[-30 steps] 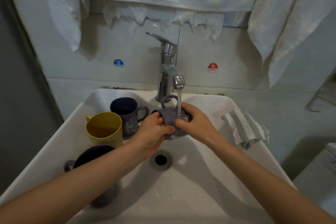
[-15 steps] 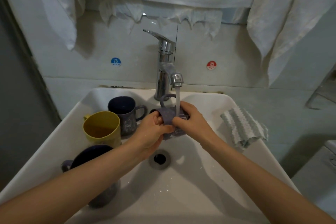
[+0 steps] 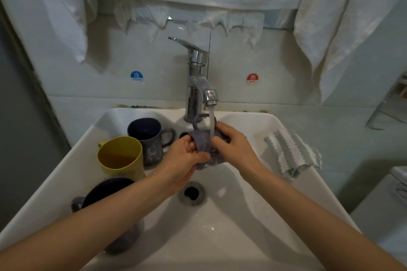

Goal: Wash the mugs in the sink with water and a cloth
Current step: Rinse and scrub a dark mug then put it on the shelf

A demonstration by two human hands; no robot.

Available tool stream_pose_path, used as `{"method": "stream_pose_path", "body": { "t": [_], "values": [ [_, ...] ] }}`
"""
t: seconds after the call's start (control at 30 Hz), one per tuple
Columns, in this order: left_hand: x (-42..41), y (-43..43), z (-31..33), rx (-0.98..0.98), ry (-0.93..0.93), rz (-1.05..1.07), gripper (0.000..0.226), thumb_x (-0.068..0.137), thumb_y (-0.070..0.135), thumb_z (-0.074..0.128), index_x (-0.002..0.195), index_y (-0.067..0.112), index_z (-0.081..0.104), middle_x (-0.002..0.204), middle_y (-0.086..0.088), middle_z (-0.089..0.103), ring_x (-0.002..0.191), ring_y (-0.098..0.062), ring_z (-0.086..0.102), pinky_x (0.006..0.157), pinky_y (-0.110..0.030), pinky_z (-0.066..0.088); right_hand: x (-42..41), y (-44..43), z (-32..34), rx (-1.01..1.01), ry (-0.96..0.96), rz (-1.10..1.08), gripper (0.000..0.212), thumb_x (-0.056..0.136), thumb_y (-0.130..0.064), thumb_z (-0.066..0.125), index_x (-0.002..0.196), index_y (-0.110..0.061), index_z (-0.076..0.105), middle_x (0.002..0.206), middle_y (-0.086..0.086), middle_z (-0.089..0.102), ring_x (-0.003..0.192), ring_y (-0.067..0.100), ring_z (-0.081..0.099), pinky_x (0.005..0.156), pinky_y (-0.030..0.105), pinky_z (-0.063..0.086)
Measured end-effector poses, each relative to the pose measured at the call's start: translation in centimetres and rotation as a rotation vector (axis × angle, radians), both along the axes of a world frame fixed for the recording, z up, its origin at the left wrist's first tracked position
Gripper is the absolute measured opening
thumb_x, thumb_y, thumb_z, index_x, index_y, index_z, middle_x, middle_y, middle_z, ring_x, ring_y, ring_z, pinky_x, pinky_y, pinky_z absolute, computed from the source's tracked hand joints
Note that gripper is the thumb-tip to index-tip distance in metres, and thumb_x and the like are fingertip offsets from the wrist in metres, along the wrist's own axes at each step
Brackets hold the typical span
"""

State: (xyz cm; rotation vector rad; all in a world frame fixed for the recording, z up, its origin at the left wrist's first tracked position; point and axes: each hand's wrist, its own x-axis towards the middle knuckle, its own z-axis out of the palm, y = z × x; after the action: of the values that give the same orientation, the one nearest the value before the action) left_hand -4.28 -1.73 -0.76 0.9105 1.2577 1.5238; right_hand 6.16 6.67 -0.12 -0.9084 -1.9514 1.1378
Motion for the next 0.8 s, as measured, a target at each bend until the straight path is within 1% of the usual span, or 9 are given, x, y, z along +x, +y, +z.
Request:
{"method": "stream_pose_path", "body": {
  "t": [0.1,0.17,0.27,0.33,0.47,0.53,0.67,0.73,0.8],
  "values": [
    [0.23,-0.11,0.04,-0.007,0.014,-0.014,0.049,0.08,-0.016,0.055,0.12,0.011,0.051,0.111,-0.007,0.067,0.102,-0.02,0.065,0.083,-0.029,0.054,0.11,0.13,0.12,-0.184,0.055,-0.055,0.029,0.09,-0.005,0.042,0.097,-0.02,0.066,0.099,0.009,0.068,0.093,0.025,0.062,0.085,0.038,0.051],
    [0.31,-0.09,0.12,-0.004,0.009,-0.012,0.048,0.081,-0.016,0.054,0.121,0.01,0.051,0.112,-0.008,0.067,0.102,-0.019,0.064,0.08,-0.026,0.055,0.11,0.2,0.16,-0.288,0.068,-0.051,0.031,0.09,-0.006,0.043,0.095,-0.027,0.066,0.1,0.007,0.068,0.096,0.024,0.063,0.086,0.038,0.051],
    [0.37,-0.04,0.22,0.0,0.008,-0.016,0.046,0.082,-0.016,0.052,0.119,0.011,0.052,0.11,-0.007,0.068,0.102,-0.019,0.065,0.08,-0.027,0.055,-0.06,0.07,0.19,-0.345,0.053,-0.025,0.028,0.085,-0.006,0.047,0.104,-0.017,0.065,0.105,0.014,0.067,0.099,0.028,0.062,0.089,0.042,0.05],
    [0.41,-0.07,0.19,-0.007,0.011,-0.014,0.045,0.082,-0.016,0.053,0.117,0.012,0.054,0.109,-0.007,0.069,0.102,-0.02,0.065,0.083,-0.03,0.054,-0.19,0.0,0.24,-0.371,0.049,-0.022,0.031,0.085,-0.005,0.045,0.107,-0.014,0.064,0.105,0.015,0.067,0.098,0.029,0.062,0.084,0.04,0.051],
    [0.5,0.06,-0.02,-0.016,0.019,0.0,0.045,0.08,-0.017,0.055,0.111,0.016,0.055,0.104,-0.003,0.07,0.096,-0.017,0.067,0.08,-0.029,0.054,-0.33,0.4,0.3,-0.481,0.095,-0.049,0.041,0.09,-0.009,0.037,0.115,-0.026,0.064,0.105,0.005,0.07,0.094,0.02,0.065,0.064,0.027,0.049],
    [0.43,0.05,-0.05,-0.016,0.02,0.007,0.044,0.079,-0.017,0.055,0.108,0.017,0.055,0.102,-0.002,0.07,0.094,-0.016,0.067,0.079,-0.028,0.054,-0.3,0.48,0.29,-0.491,0.094,-0.044,0.043,0.09,-0.008,0.036,0.115,-0.028,0.064,0.105,0.004,0.07,0.093,0.019,0.065,0.062,0.024,0.048],
    [0.27,0.05,0.08,-0.004,0.008,-0.006,0.044,0.079,-0.018,0.054,0.107,0.017,0.056,0.103,-0.002,0.07,0.097,-0.016,0.066,0.075,-0.024,0.054,-0.27,-0.11,0.35,-0.418,0.052,0.017,0.037,0.082,-0.004,0.044,0.103,-0.024,0.066,0.106,0.014,0.068,0.095,0.028,0.062,0.077,0.035,0.049],
    [0.27,0.06,0.07,-0.002,0.009,-0.009,0.045,0.079,-0.018,0.054,0.106,0.018,0.056,0.103,-0.001,0.07,0.097,-0.016,0.066,0.074,-0.024,0.054,-0.36,0.02,0.29,-0.421,0.06,0.01,0.038,0.082,-0.005,0.042,0.104,-0.025,0.067,0.105,0.011,0.069,0.087,0.02,0.062,0.07,0.028,0.049],
    [0.29,0.05,-0.02,0.003,0.015,-0.01,0.046,0.079,-0.018,0.054,0.103,0.02,0.056,0.099,0.001,0.071,0.093,-0.014,0.068,0.075,-0.025,0.054,-0.42,0.28,0.35,-0.453,0.084,-0.014,0.043,0.086,-0.006,0.037,0.106,-0.03,0.066,0.101,0.002,0.071,0.08,0.01,0.064,0.061,0.021,0.045]
  ]
}}
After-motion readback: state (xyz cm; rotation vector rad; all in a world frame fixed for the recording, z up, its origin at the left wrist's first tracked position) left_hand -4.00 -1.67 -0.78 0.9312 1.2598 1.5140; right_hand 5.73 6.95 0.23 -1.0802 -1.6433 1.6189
